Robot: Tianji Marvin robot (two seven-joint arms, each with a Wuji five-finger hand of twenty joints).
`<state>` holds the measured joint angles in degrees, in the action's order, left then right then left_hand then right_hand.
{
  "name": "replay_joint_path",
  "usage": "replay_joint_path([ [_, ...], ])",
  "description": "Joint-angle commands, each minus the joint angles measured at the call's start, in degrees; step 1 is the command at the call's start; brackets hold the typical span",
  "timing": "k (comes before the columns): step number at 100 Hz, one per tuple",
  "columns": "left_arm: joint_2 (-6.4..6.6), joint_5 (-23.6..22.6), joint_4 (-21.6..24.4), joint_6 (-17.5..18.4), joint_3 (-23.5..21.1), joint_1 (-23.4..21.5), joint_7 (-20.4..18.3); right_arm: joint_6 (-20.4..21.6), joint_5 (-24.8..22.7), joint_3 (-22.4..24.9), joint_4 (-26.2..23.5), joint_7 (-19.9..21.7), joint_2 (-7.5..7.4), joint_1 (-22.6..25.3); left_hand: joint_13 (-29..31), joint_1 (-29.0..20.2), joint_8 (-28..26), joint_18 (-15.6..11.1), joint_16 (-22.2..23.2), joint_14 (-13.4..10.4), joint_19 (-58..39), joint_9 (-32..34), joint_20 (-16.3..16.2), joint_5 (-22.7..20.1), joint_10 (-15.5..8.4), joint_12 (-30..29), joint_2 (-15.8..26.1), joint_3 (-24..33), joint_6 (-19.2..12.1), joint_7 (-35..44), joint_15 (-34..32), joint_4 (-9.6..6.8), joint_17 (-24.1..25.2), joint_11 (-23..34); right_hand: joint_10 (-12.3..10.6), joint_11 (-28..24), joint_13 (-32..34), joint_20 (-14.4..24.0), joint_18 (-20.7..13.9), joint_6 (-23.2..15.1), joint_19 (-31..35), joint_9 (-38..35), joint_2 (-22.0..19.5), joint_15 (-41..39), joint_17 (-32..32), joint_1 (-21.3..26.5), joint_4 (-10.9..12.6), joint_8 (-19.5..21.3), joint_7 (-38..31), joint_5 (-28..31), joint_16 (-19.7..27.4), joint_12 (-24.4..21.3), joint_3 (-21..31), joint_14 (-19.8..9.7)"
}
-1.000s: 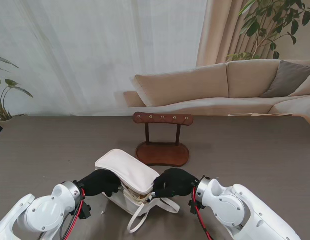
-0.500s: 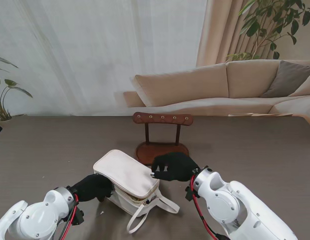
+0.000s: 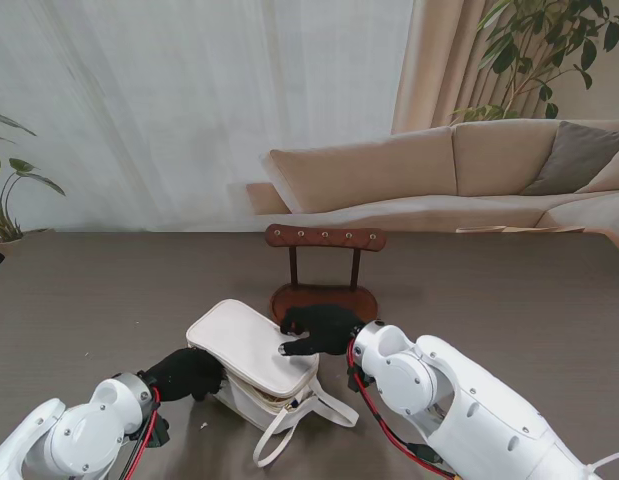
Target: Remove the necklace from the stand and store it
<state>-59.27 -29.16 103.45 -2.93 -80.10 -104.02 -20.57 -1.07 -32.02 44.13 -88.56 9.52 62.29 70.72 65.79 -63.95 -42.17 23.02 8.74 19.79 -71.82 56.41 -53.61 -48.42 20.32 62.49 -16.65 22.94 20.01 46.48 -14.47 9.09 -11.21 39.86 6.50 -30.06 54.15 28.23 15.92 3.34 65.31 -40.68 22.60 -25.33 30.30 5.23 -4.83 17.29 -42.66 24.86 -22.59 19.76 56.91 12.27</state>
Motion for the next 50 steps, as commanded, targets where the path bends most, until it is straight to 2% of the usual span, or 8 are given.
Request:
replay_joint_path([
  [1, -0.39, 0.46, -0.86, -0.55, 0.15, 0.47, -0.47, 0.69, 0.11, -0.28, 0.34, 0.97, 0.45, 0.72, -0.12, -0.96, -0.08, -1.86, -0.21, -1.96, -2.52, 0.93, 0.17, -0.71, -0.69, -0.26, -0.1, 0.71, -2.11, 2.5, 0.73, -1.2, 0.95, 0.43, 0.53, -1.2, -0.36, 1.5, 1.57, -2.05, -0.64, 1.36, -1.36, 0.0, -3.78, -1.02, 0.93, -0.63, -0.73, -1.01, 0.55, -0.61, -1.54, 0.74],
  [23, -0.63, -0.74, -3.65, -0.69, 1.74, 3.53, 1.12, 3.71, 2.99, 0.29, 0.31, 0.94, 0.39, 2.95, -0.02, -0.89, 0.0, -1.77, -0.2, -2.09, -2.57, 0.99, 0.29, -0.7, -0.69, -0.29, -0.17, 0.77, -2.2, 2.56, 0.66, -1.18, 0.92, 0.52, -0.1, -2.57, 0.87, 1.69, 1.19, -2.86, -0.15, -0.1, -0.83, -0.96, -3.04, -0.44, 1.04, -0.53, -1.78, 1.73, 0.56, -0.25, 0.44, 0.38],
  [50, -0.89, 0.03, -8.55, -0.46, 5.26, 9.87, 2.19, 6.47, 5.37, 0.58, 0.57, -0.5, 0.73, 4.9, -0.01, -0.71, 0.06, -1.75, -0.2, -2.21, -2.63, 1.03, 0.45, -0.68, -0.89, -0.35, -0.21, 0.86, -2.41, 2.74, 0.65, -1.1, 0.8, 0.61, -0.62, -3.35, 2.09, 1.65, 0.71, -3.47, 0.31, -1.36, -0.14, -1.76, -2.38, 0.22, 0.89, -0.3, -2.52, 3.63, 0.48, 0.29, 2.69, -0.07],
])
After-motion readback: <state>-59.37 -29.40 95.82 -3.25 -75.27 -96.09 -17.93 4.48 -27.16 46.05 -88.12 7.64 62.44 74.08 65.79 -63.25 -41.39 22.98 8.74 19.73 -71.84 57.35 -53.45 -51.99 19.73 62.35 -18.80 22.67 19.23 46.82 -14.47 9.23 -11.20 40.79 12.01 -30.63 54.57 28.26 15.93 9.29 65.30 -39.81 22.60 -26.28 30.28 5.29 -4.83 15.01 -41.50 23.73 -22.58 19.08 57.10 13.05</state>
